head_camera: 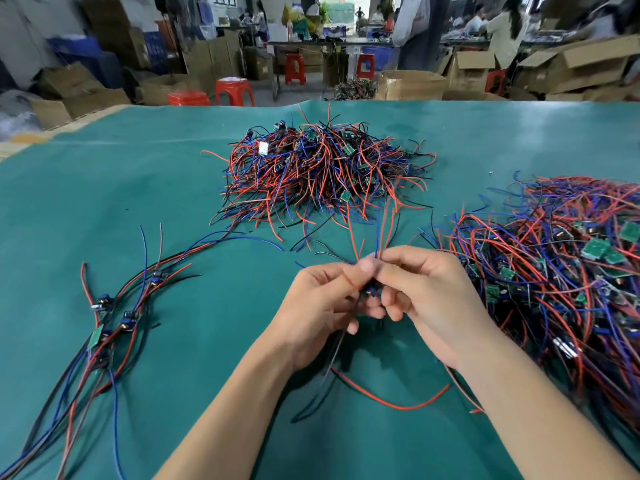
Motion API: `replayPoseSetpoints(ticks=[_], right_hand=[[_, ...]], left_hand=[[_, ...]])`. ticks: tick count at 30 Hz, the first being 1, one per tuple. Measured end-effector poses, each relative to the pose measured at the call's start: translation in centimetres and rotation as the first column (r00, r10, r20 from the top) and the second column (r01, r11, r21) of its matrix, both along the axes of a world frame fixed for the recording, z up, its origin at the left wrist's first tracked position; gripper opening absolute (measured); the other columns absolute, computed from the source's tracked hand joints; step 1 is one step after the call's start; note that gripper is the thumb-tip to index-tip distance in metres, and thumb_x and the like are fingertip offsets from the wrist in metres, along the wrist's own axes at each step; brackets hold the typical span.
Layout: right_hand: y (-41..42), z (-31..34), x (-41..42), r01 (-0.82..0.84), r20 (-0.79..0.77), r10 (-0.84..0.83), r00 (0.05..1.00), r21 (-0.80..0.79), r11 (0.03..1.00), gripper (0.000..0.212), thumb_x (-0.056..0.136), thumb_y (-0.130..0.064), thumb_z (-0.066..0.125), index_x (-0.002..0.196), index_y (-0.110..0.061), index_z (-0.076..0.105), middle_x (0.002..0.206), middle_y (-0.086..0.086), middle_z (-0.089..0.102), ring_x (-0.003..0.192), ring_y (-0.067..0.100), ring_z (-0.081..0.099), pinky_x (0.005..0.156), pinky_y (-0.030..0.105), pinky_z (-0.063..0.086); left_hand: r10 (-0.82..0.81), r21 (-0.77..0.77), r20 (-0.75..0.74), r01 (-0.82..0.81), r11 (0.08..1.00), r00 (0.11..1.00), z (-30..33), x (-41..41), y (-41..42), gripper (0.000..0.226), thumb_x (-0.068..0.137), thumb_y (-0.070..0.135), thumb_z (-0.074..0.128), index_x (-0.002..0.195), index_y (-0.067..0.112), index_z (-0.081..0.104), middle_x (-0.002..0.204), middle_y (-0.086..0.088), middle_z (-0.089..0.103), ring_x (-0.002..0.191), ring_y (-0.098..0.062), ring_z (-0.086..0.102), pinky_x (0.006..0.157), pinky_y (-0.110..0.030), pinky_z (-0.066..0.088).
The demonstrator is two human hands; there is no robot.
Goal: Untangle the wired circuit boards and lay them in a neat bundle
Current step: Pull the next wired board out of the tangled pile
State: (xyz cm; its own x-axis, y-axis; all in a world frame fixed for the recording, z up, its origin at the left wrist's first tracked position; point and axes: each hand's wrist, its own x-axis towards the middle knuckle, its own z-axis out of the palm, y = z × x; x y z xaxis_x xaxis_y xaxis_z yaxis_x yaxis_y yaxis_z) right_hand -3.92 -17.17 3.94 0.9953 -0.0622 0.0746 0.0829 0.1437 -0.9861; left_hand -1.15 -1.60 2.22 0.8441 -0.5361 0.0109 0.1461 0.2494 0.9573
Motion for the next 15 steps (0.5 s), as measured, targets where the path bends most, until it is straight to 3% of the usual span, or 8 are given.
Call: replayPoseSetpoints(ticks=[4,8,15], right_hand=[[-0.5,-0.3,0.3,0.059,-0.009,-0.058,0.998,0.044,0.997,0.006,0.084,-0.010,0.077,0.081,-0.005,0.076,0.057,0.007,0.055,0.045,0.013,0.051,0.040,0.019,0.037],[-0.8,-0.7,0.6,0.127,-0.006,-0.127,0.992,0.005,0.992,0.009,0.085,-0.011,0.078,0.078,-0.006,0.077,0.054,0.007,0.052,0.043,0.014,0.047,0.039,0.020,0.035],[-1.8,-0.9,0.9,0.221,0.113,-0.204,0.973,-0.171,0.960,0.012,0.087,-0.011,0.080,0.076,-0.010,0.076,0.050,0.006,0.057,0.040,0.018,0.046,0.038,0.022,0.038]], left_hand=[[-0.088,-0.038,-0.036,0.086,0.996,0.995,0.0,0.0,0.3,0.009,0.088,0.015,0.070,0.081,0.011,0.073,0.083,-0.011,0.072,0.064,-0.013,0.067,0.049,-0.017,0.044],[-0.087,-0.043,-0.066,0.084,0.996,0.994,-0.1,0.0,0.2,0.015,0.087,0.020,0.065,0.086,0.007,0.073,0.085,-0.013,0.073,0.058,-0.011,0.066,0.046,-0.016,0.044],[-0.075,0.063,0.011,0.075,0.995,0.997,-0.3,0.0,-0.1,0.022,0.096,0.015,0.057,0.084,0.003,0.070,0.062,-0.004,0.062,0.039,-0.006,0.044,0.034,-0.013,0.031]])
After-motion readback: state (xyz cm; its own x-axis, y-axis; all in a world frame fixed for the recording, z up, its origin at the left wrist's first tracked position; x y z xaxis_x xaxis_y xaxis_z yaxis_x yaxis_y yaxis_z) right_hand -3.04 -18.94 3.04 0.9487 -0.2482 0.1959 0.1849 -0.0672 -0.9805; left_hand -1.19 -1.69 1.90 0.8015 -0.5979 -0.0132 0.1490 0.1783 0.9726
